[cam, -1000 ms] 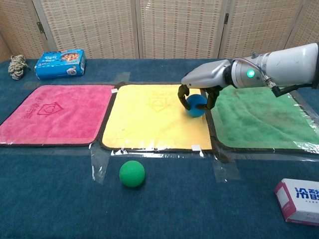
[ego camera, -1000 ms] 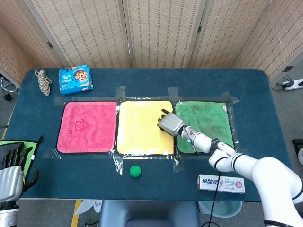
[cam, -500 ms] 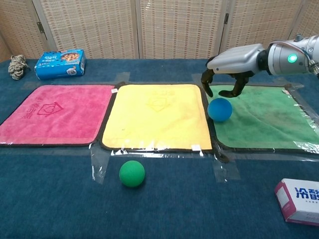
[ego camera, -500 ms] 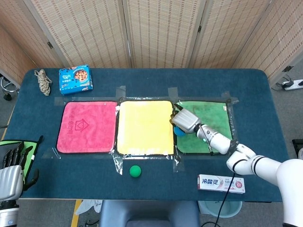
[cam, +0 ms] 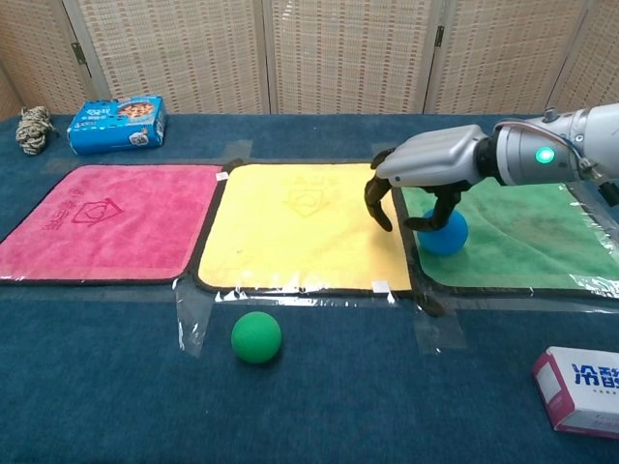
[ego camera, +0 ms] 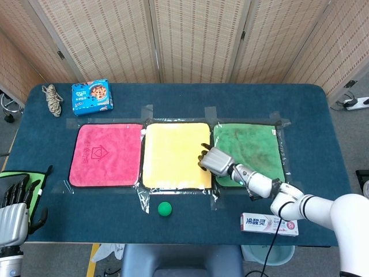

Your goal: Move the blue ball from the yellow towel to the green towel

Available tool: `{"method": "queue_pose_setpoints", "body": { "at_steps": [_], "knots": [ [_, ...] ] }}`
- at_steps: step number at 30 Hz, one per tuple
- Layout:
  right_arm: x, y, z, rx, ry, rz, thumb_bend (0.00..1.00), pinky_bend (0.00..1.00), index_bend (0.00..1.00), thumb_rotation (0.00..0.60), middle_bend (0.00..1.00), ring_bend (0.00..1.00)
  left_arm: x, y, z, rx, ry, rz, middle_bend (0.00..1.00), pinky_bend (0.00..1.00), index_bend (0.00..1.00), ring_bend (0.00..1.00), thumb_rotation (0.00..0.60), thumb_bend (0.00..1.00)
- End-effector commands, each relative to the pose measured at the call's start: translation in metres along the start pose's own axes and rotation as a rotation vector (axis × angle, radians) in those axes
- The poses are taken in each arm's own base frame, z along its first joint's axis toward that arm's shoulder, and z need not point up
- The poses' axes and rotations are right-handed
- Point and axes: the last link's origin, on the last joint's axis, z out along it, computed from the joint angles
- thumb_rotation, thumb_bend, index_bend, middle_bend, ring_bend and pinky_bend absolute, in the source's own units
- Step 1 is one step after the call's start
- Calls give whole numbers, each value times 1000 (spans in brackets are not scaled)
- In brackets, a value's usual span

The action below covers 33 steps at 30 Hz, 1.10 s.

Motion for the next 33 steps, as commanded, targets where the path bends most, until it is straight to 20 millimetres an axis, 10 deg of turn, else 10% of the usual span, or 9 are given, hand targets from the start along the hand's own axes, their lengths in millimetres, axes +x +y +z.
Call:
{"method": "queue_pose_setpoints", "body": {
  "at_steps": [1,33],
  "knots": [
    [-7,1,-12,4,-2,4,541,0,441,600,294,201,0,0,0,-2,0,-1,19,0,155,17,600,473],
    [-56,47,-69,-122,-14,-172,541,0,480,600,295,209,-4,7,6,-32,-5,-15,19,0,156,17,600,473]
  ]
}}
